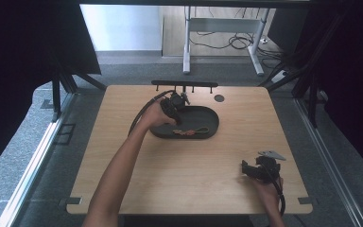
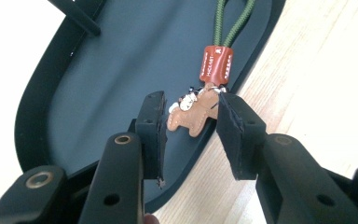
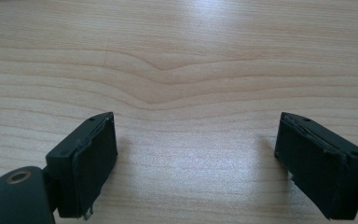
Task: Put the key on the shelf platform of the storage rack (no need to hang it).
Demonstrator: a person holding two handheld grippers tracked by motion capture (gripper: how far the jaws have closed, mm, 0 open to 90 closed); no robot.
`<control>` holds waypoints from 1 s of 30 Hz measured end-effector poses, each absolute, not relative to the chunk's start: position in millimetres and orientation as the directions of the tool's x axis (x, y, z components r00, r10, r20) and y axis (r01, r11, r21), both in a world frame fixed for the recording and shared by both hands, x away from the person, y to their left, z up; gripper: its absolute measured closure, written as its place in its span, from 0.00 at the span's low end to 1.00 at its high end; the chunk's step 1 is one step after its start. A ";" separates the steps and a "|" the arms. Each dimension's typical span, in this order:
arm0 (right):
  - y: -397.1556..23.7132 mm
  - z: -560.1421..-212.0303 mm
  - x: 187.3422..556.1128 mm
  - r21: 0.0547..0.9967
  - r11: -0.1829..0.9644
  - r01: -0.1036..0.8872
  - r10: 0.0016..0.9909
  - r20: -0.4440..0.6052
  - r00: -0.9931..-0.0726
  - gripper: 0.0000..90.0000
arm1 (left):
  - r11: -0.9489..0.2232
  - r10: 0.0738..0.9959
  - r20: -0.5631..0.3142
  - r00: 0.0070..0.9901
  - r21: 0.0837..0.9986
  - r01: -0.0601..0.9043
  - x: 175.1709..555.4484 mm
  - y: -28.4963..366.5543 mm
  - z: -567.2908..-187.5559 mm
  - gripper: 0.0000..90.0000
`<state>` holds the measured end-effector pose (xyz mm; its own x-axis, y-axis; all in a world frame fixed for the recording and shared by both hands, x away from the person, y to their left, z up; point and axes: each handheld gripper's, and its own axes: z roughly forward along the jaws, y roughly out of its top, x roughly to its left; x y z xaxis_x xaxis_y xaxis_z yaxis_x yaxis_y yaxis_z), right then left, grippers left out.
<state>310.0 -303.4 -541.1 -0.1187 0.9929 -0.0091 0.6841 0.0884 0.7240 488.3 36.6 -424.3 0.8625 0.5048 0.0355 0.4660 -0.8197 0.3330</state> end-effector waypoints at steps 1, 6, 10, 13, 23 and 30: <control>-303.3 -541.1 310.0 0.724 0.088 0.684 0.993 -0.010 -0.118 0.14 | -0.818 0.505 0.035 0.863 0.338 0.465 486.9 37.6 -423.0 0.70; -303.3 -541.0 310.0 0.723 0.087 0.685 0.993 -0.008 -0.117 0.14 | -0.804 0.506 0.024 0.862 0.373 0.462 481.0 45.2 -412.1 0.70; -302.9 -541.1 310.2 0.724 0.083 0.685 0.994 -0.008 -0.112 0.14 | -0.794 0.505 0.021 0.863 0.403 0.455 474.1 52.0 -405.0 0.70; -302.6 -541.3 310.4 0.725 0.083 0.683 0.994 -0.011 -0.109 0.14 | -0.790 0.503 0.023 0.864 0.416 0.449 466.5 57.1 -402.3 0.70; -302.6 -541.0 310.7 0.724 0.084 0.685 0.994 -0.011 -0.110 0.15 | -0.765 0.516 0.038 0.856 0.469 0.441 430.0 83.9 -400.8 0.68; -302.6 -540.9 310.6 0.723 0.085 0.686 0.994 -0.012 -0.110 0.15 | -0.720 0.551 0.021 0.834 0.518 0.463 400.3 113.4 -408.1 0.66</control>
